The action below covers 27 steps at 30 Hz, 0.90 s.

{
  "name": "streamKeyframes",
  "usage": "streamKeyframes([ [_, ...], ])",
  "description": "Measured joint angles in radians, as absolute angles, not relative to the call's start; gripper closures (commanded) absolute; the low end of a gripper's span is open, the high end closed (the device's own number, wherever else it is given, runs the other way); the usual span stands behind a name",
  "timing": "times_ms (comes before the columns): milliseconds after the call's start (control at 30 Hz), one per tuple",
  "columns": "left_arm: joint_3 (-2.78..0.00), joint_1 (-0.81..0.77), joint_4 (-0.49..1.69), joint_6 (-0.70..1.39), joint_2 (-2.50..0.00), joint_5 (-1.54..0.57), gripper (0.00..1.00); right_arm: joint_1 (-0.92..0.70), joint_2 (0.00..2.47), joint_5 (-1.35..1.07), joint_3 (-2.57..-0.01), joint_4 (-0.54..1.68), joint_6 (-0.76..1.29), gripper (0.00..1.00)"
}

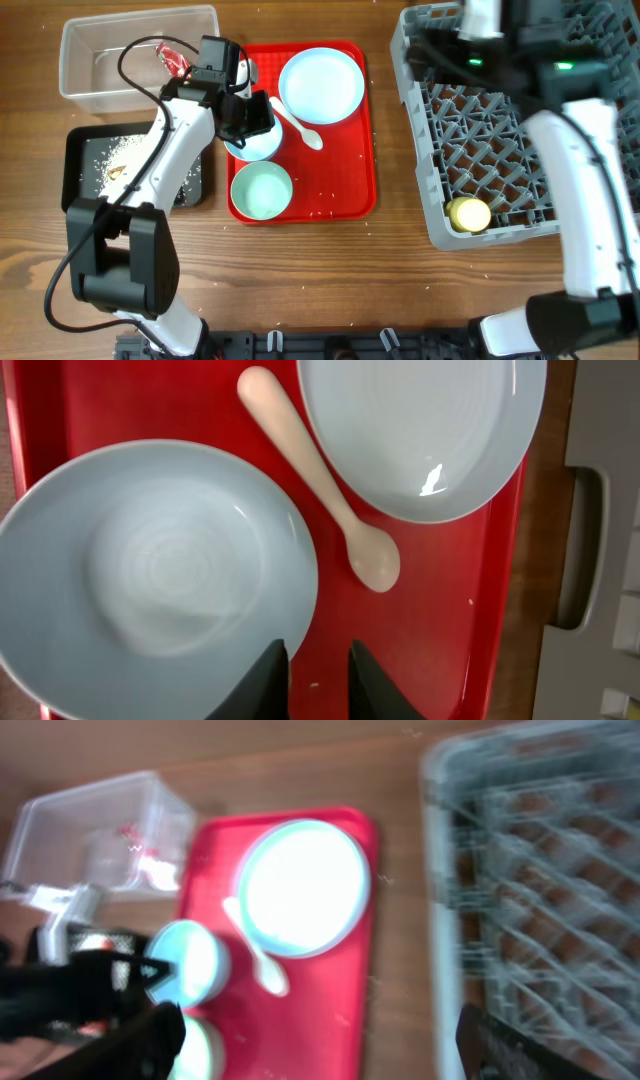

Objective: Sort waste into correct bins and load items into the dishwasher rack
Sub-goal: 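Grasp the light-blue plate edge with the right gripper and lift it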

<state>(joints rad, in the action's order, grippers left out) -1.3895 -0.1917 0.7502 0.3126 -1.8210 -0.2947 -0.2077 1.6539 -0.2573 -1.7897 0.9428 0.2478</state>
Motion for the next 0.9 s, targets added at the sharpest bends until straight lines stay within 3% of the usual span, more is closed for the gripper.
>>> streamKeyframes([
  [133,-1.400,-0.170,0.876,0.308,-1.819,-0.285,0.78,-0.319,1.878,-0.235,-1.790,0.797,0.310,0.20],
  [233,-1.448,-0.095,0.965,0.304,-1.753,-0.255,0.71,-0.327,2.149,-0.233,-1.784,0.784,0.349,0.28],
  [300,-1.462,-0.058,0.963,0.301,-1.665,-0.247,0.71,-0.327,2.206,-0.236,-1.784,0.768,0.355,0.30],
  [600,-1.478,-0.043,0.977,0.301,-1.609,-0.217,0.69,-0.345,2.257,-0.220,-1.784,0.690,0.366,0.47],
  [800,-1.478,-0.043,0.982,0.301,-1.609,-0.213,0.68,-0.362,2.297,-0.176,-1.784,0.673,0.366,0.52],
  [867,-1.478,-0.043,0.981,0.301,-1.609,-0.213,0.65,-0.362,2.310,-0.169,-1.785,0.668,0.366,0.59],
  [900,-1.478,-0.043,0.982,0.301,-1.609,-0.213,0.64,-0.362,2.313,-0.163,-1.785,0.667,0.366,0.68],
])
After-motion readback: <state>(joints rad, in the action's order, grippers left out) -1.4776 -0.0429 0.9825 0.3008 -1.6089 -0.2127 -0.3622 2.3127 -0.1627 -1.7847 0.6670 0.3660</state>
